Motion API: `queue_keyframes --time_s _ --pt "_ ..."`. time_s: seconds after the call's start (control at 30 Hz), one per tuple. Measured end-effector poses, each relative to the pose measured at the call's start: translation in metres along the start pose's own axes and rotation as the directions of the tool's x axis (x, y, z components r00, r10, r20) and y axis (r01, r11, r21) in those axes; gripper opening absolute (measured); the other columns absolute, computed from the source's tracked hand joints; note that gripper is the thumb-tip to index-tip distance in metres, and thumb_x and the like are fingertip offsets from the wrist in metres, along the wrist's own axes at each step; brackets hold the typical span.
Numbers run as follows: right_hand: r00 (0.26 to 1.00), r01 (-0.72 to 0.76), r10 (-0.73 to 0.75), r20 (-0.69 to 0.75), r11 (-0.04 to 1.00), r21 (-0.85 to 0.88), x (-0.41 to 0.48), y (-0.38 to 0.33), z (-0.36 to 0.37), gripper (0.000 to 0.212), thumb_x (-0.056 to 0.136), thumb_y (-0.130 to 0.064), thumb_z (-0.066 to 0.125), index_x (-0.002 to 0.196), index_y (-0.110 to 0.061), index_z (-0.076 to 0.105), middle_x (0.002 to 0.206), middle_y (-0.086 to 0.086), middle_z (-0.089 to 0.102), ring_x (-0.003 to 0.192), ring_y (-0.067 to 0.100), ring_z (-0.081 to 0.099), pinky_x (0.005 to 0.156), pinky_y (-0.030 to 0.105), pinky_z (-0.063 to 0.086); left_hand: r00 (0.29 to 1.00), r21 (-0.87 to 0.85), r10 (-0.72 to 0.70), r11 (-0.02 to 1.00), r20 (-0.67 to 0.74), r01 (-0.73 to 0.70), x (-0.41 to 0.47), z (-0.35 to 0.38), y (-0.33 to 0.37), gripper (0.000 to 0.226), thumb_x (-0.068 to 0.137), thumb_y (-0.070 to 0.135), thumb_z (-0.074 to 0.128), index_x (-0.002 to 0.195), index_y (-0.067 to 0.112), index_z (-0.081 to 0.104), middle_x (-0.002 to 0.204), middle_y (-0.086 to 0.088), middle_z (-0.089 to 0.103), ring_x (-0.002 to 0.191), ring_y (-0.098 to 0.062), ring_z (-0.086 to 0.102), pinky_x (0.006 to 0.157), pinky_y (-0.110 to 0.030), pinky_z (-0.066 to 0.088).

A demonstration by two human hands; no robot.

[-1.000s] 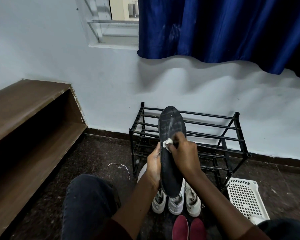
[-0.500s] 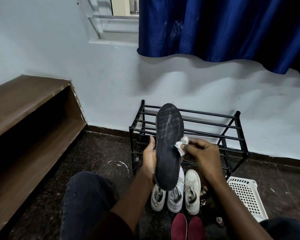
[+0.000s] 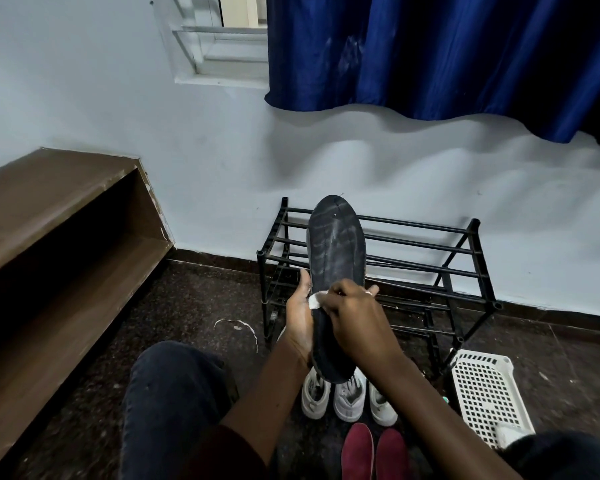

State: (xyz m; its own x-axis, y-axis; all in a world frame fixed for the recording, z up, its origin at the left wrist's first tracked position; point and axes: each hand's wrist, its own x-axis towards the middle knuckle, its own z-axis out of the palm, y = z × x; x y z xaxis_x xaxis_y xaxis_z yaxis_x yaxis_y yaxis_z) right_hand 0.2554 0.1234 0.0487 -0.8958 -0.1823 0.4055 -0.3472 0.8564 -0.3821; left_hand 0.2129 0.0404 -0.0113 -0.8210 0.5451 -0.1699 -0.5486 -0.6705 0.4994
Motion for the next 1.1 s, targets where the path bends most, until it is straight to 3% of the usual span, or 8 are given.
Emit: queue_keyframes --time_s 0.17,0.37,0.47,0.6,0.7,0.77,0.93,1.1 --pt "0.989 0.047 -0.056 0.138 0.997 0.063 -0.022 -0.002 0.002 0.012 0.065 -0.003 0.068 0.07 -0.012 0.074 0.066 0.004 0.058 0.054 0.02 0.06 0.047 0.02 0.04 1.0 -0.119 0.012 0.993 -0.002 -0.012 0.0 -0.002 0.002 0.076 0.084 0.067 0.036 0.133 0.011 0.052 0.13 -0.013 0.056 0.121 -0.036 0.053 0.096 -0.051 0.046" --pt "0.994 -0.065 0.06 0.092 0.996 0.056 -0.007 0.008 -0.005 0.01 0.078 -0.003 0.067 0.085 -0.006 0.074 0.081 0.013 0.062 0.067 0.028 0.063 0.062 0.029 0.05 0.999 -0.006 0.032 0.999 0.0 -0.032 0.002 -0.001 -0.001 0.081 0.08 0.059 0.057 0.135 0.001 0.046 0.136 -0.022 0.049 0.126 -0.033 0.048 0.114 -0.04 0.028" --pt "0.989 -0.147 0.146 -0.004 0.989 -0.021 0.013 0.02 -0.009 0.013 0.083 -0.007 0.062 0.086 -0.002 0.073 0.084 0.018 0.063 0.072 0.033 0.062 0.064 0.031 0.047 0.999 -0.002 0.054 0.999 0.008 -0.054 0.001 0.002 -0.002 0.061 0.086 0.052 0.049 0.113 0.0 0.066 0.112 -0.017 0.067 0.105 -0.027 0.064 0.095 -0.034 0.05" --pt "0.974 -0.222 0.219 -0.054 0.974 -0.049 0.024 0.025 -0.011 0.007 0.078 -0.003 0.066 0.074 -0.001 0.072 0.073 0.021 0.062 0.064 0.036 0.061 0.055 0.032 0.044 0.994 0.016 0.071 0.997 0.081 -0.073 -0.002 0.006 -0.003 0.053 0.078 0.047 0.067 0.106 0.002 0.069 0.101 -0.015 0.07 0.097 -0.025 0.067 0.089 -0.032 0.053" --pt "0.98 -0.196 0.196 -0.021 0.98 -0.039 0.014 0.024 -0.008 0.003 0.071 0.0 0.071 0.07 -0.002 0.073 0.068 0.017 0.062 0.058 0.034 0.06 0.051 0.03 0.045 0.998 -0.008 0.068 0.998 0.015 -0.068 -0.001 0.001 -0.005 0.064 0.091 0.055 0.037 0.108 0.003 0.069 0.105 -0.015 0.069 0.098 -0.025 0.066 0.088 -0.033 0.053" --pt "0.983 -0.18 0.181 0.022 0.983 -0.027 0.006 0.027 -0.006 0.006 0.075 -0.002 0.069 0.078 -0.002 0.074 0.077 0.016 0.064 0.067 0.034 0.062 0.06 0.034 0.049 0.997 -0.014 0.07 0.997 -0.035 -0.07 0.001 -0.005 -0.009 0.07 0.093 0.056 0.027 0.107 0.003 0.07 0.105 -0.015 0.069 0.096 -0.025 0.067 0.086 -0.032 0.054" --pt "0.964 -0.2 0.19 0.188 0.979 0.039 -0.02 0.027 -0.002 0.015 0.081 -0.006 0.063 0.091 -0.007 0.074 0.096 0.008 0.065 0.089 0.024 0.061 0.076 0.029 0.046 0.988 0.067 0.081 0.995 -0.128 -0.073 0.004 -0.01 -0.013 0.077 0.087 0.062 0.035 0.124 -0.001 0.056 0.12 -0.021 0.055 0.101 -0.03 0.056 0.09 -0.038 0.045" --pt "0.953 -0.289 0.274 0.126 0.949 0.121 -0.017 0.03 -0.003 0.012 0.077 0.0 0.066 0.083 -0.004 0.075 0.088 0.01 0.066 0.081 0.024 0.063 0.071 0.024 0.044 0.983 0.046 0.095 0.995 -0.16 -0.089 0.005 -0.006 -0.014 0.08 0.089 0.064 0.029 0.119 -0.003 0.061 0.117 -0.023 0.058 0.103 -0.032 0.059 0.096 -0.039 0.045"
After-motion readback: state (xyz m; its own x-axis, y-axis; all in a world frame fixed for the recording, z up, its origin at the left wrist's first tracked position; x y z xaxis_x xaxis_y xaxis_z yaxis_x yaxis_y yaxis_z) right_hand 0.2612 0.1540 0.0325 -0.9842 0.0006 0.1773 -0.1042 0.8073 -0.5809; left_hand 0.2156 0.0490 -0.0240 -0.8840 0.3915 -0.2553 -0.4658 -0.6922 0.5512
